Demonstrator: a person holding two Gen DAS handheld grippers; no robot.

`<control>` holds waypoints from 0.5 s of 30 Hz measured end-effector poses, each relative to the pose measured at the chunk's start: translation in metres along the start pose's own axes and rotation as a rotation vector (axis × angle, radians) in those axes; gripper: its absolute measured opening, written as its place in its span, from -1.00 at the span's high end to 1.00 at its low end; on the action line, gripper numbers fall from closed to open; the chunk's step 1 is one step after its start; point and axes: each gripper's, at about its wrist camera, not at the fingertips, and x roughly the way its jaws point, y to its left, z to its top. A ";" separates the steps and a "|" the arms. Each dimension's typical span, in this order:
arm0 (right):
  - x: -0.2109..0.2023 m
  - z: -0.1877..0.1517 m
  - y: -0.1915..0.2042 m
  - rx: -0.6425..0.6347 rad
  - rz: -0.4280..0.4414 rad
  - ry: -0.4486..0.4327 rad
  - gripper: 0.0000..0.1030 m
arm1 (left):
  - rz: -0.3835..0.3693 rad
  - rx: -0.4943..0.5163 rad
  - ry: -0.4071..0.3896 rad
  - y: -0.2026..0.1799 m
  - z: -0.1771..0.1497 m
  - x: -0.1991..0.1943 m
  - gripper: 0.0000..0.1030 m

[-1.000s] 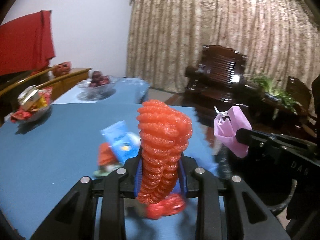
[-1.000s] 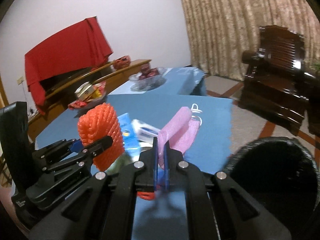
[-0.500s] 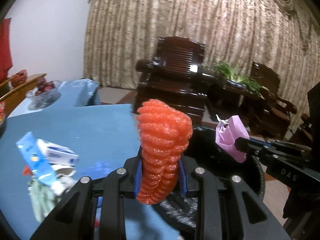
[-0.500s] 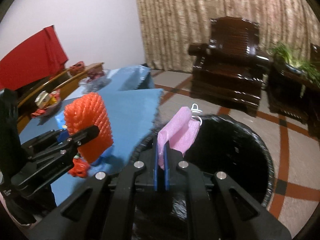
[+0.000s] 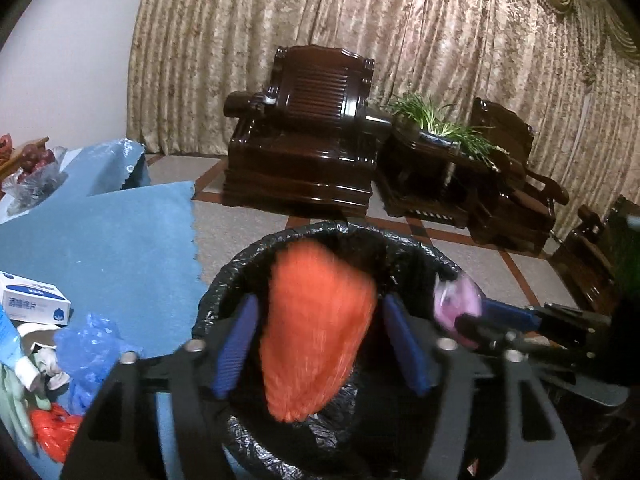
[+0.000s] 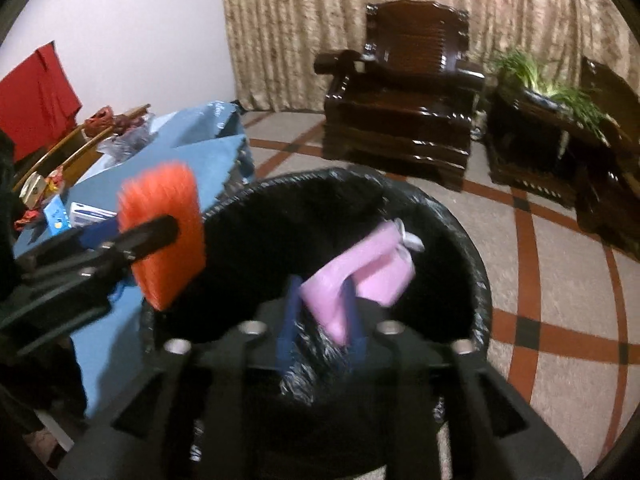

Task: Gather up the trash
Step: 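Carry both items over the bin and open both grippers to drop them, then move both tools back over the trash pile on the table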

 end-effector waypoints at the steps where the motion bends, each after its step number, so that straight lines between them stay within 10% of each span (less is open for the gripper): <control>1: 0.000 -0.001 -0.001 0.002 -0.007 -0.001 -0.16 | 0.001 0.001 -0.004 0.000 0.000 -0.001 -0.43; 15: -0.025 0.019 0.035 0.058 0.021 -0.126 -0.89 | 0.218 -0.044 -0.118 0.068 -0.009 -0.076 -0.74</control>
